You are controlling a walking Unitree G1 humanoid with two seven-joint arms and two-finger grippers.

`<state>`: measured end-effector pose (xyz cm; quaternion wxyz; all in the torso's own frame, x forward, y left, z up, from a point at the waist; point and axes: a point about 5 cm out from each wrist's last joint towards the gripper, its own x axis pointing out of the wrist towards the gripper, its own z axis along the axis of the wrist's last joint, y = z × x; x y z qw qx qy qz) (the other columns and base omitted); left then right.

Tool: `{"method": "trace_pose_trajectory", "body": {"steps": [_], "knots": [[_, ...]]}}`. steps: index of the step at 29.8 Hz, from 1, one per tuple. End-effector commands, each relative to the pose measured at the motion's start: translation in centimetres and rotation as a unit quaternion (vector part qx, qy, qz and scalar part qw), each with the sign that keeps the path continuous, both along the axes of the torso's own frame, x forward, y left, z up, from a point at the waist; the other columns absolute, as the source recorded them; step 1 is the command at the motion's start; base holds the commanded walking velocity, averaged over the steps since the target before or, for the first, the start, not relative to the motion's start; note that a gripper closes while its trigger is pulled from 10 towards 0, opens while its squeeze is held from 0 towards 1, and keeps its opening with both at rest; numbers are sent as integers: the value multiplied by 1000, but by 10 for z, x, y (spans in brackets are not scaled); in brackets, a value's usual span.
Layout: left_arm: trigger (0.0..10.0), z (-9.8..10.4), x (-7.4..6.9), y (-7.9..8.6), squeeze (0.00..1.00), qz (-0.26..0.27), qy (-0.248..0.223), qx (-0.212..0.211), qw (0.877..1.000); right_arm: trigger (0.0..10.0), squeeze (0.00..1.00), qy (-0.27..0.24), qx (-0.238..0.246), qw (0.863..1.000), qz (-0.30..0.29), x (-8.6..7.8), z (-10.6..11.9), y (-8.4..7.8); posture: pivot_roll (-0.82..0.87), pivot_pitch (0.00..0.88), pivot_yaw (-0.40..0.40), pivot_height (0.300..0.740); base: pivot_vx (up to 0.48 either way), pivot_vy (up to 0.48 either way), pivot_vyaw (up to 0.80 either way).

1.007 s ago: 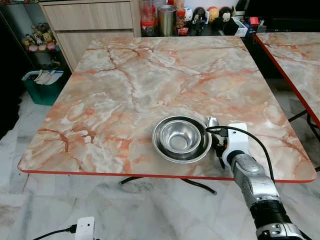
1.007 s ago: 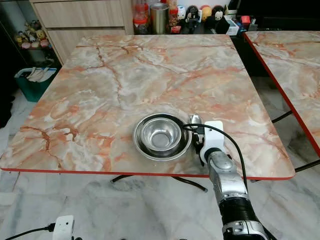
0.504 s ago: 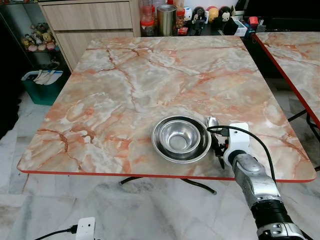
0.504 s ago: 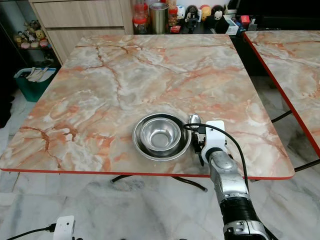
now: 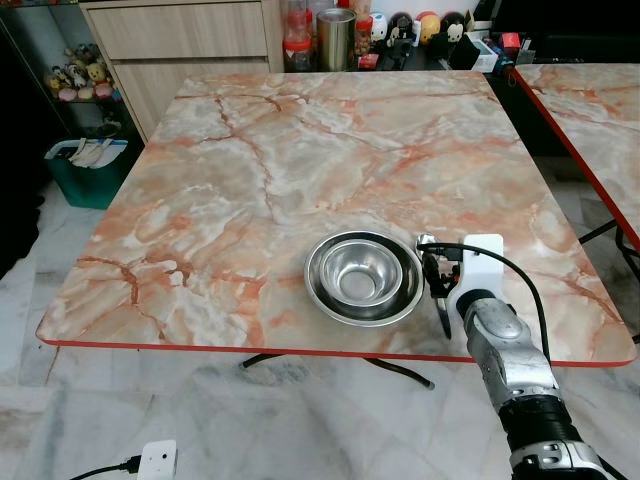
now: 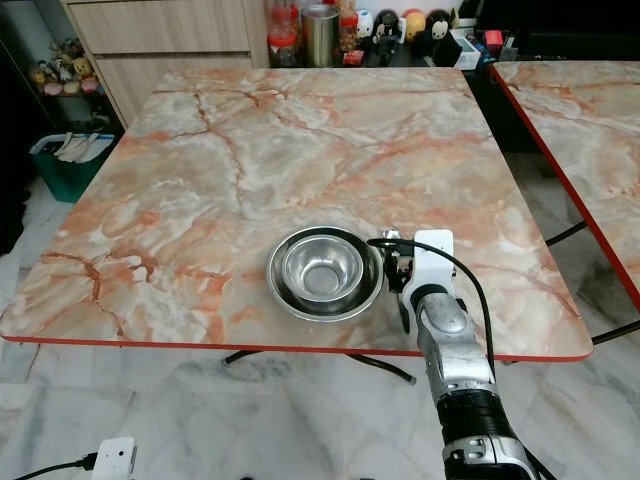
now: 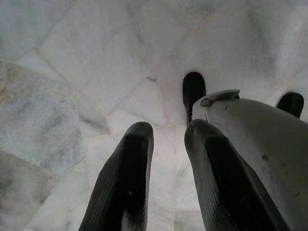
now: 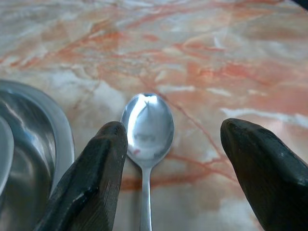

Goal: Setting the table

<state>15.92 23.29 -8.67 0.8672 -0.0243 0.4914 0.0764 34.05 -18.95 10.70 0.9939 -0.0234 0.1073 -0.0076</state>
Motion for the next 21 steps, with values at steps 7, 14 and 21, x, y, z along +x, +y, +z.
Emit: {"method": "trace_pose_trajectory", "body": {"steps": [7,14,21], "knots": [[10000,-7,-13,-6,0,2,21,-6,1000,10000,0,-50,10,999,-2,4,16,2,-70,109,36,740,0,0,0],[10000,-8,-12,-14,0,-2,21,-10,1000,10000,0,-64,-7,997,-41,5,22,-9,-69,108,35,740,0,0,0],[10000,-8,-11,-16,0,-1,20,-11,1000,10000,0,-95,-21,990,-97,6,34,-23,-67,107,34,740,0,0,0]]}}
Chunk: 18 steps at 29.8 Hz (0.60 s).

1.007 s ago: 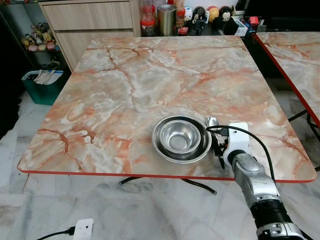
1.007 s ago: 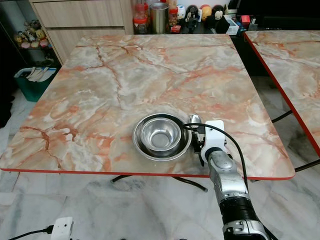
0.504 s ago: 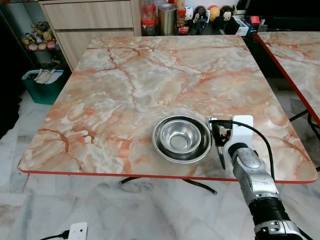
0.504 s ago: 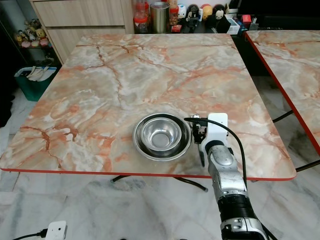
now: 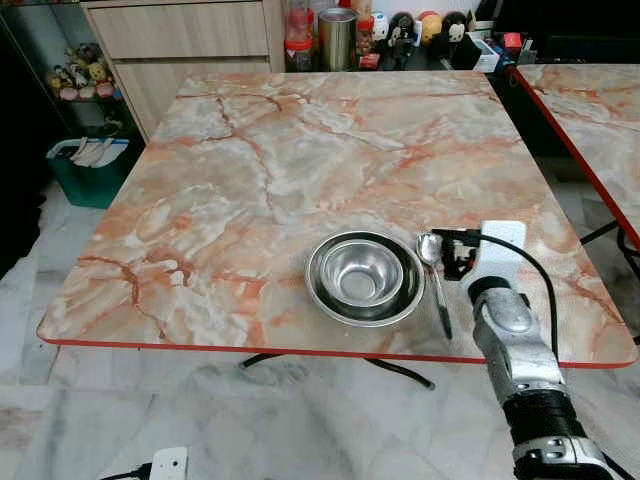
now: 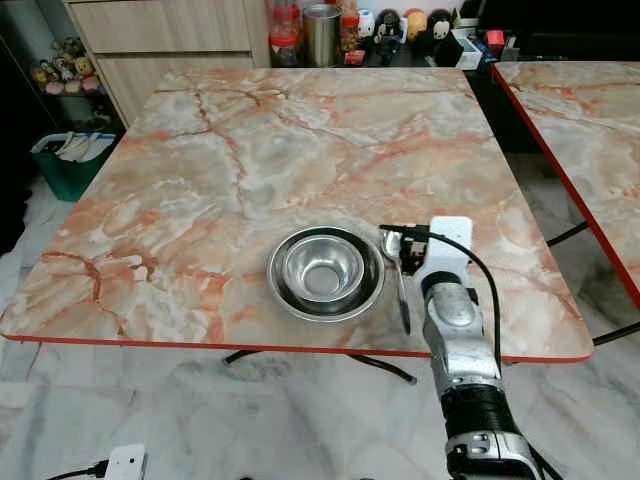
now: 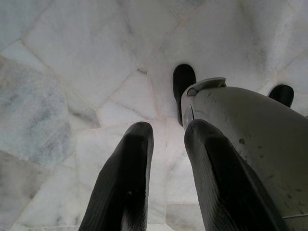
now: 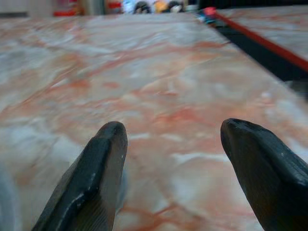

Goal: Setting the table

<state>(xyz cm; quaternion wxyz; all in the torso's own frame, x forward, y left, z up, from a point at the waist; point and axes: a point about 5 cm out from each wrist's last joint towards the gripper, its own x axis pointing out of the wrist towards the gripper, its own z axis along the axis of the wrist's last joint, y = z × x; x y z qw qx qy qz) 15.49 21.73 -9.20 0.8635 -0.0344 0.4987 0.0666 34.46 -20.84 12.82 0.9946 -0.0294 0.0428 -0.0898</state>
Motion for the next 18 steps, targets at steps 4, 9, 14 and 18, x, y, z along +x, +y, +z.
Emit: {"method": "trace_pose_trajectory", "body": {"steps": [4,9,14,18], "knots": [[10000,-3,-5,-3,0,2,10,2,1000,10000,0,-74,-11,996,-41,2,28,-9,-70,108,34,740,0,0,0],[10000,-2,-2,-5,0,0,6,5,1000,10000,0,-117,-13,993,-25,4,42,-3,-70,108,34,740,0,0,0],[10000,5,18,-9,0,-19,-15,20,1000,10000,0,-159,2,987,37,4,50,25,-70,110,33,740,0,0,0],[10000,7,18,-3,0,-17,-18,28,999,10000,0,-167,11,985,53,4,51,34,-70,109,32,740,0,-77,0]]}}
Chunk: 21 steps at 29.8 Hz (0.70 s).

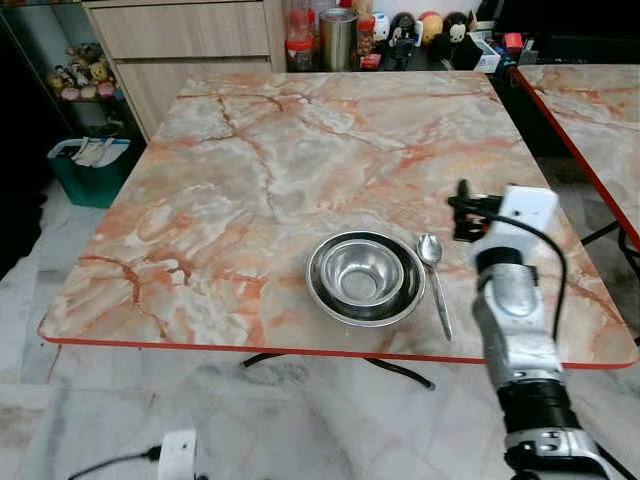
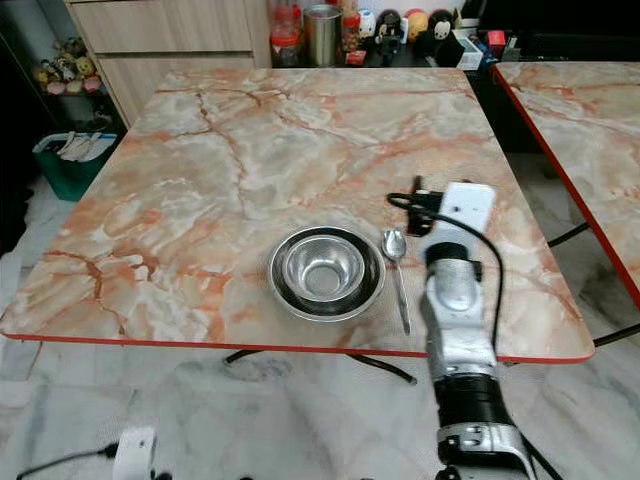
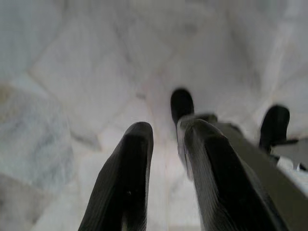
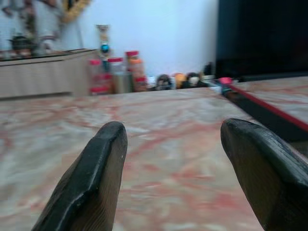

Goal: Setting the table

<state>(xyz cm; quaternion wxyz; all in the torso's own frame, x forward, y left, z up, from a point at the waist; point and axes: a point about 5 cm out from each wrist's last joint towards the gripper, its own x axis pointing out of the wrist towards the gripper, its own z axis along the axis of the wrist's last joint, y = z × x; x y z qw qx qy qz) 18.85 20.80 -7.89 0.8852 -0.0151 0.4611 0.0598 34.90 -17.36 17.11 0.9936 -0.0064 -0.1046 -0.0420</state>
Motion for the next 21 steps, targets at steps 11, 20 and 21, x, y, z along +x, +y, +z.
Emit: {"method": "trace_pose_trajectory", "body": {"steps": [11,20,21], "knots": [[10000,-9,-28,15,0,10,24,23,999,10000,0,-52,-1,999,16,0,19,2,-73,99,28,740,0,-350,0],[10000,-8,-27,16,0,11,14,25,1000,10000,0,-56,-1,998,20,-2,18,2,-76,82,26,740,0,-350,0],[10000,-8,-26,15,0,10,14,25,1000,10000,0,-56,-1,998,20,-2,18,2,-76,82,26,740,0,-352,0]]}}
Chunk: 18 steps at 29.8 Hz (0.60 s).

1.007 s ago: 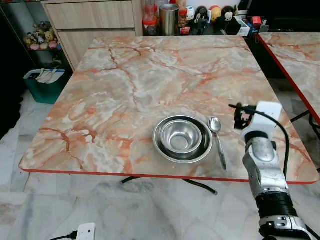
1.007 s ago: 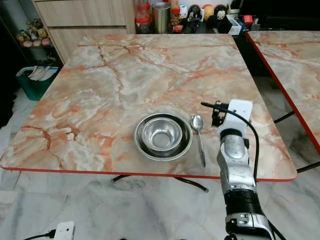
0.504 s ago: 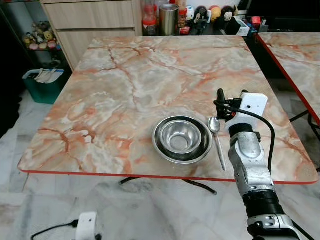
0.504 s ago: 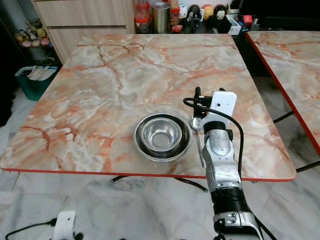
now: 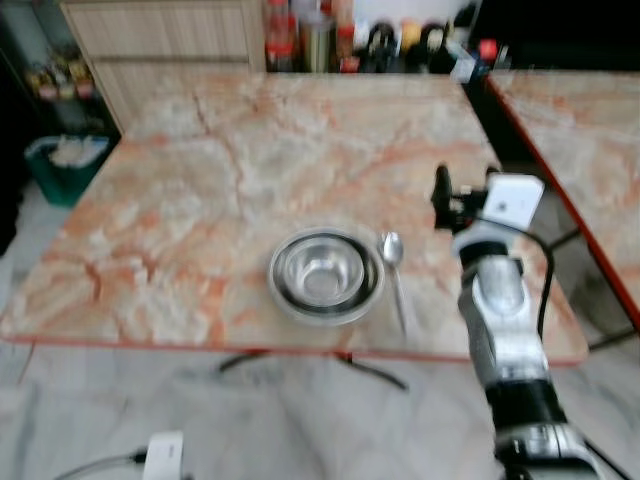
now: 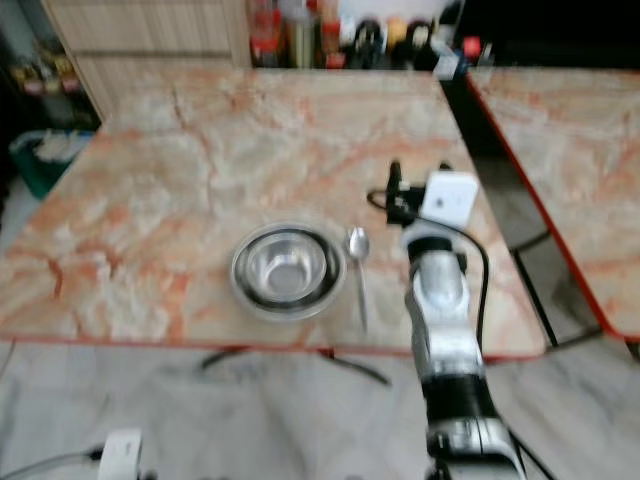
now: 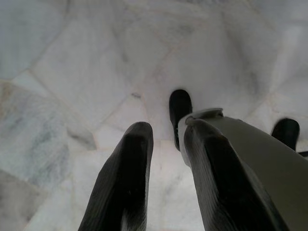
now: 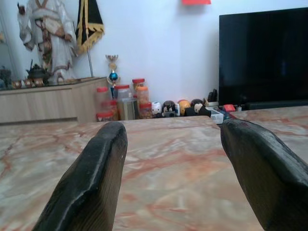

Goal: Setting the table

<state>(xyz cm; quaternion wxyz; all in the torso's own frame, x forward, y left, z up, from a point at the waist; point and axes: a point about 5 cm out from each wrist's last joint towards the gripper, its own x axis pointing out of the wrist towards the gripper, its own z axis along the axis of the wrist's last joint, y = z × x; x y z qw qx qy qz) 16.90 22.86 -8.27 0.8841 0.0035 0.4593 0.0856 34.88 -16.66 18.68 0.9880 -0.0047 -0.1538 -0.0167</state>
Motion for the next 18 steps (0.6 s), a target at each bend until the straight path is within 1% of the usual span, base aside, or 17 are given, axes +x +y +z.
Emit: {"method": "trace_pose_trajectory", "body": {"steps": [1,7,12,18], "knots": [[10000,-4,-6,-5,0,-5,13,-4,1000,10000,0,-7,3,1000,-5,-2,2,-4,-76,79,25,740,0,-352,0],[10000,-4,-5,-8,0,-10,10,-5,1000,10000,0,-4,-2,1000,3,-2,0,-1,-70,77,22,740,0,-353,0],[10000,-5,-6,-9,0,-13,12,-7,1000,10000,0,1,0,1000,8,-3,-2,1,-72,86,22,740,0,-349,0],[10000,-5,-7,-9,0,-9,10,-7,1000,10000,0,8,-2,1000,6,-4,-5,-1,-78,106,23,740,0,-348,0]]}}
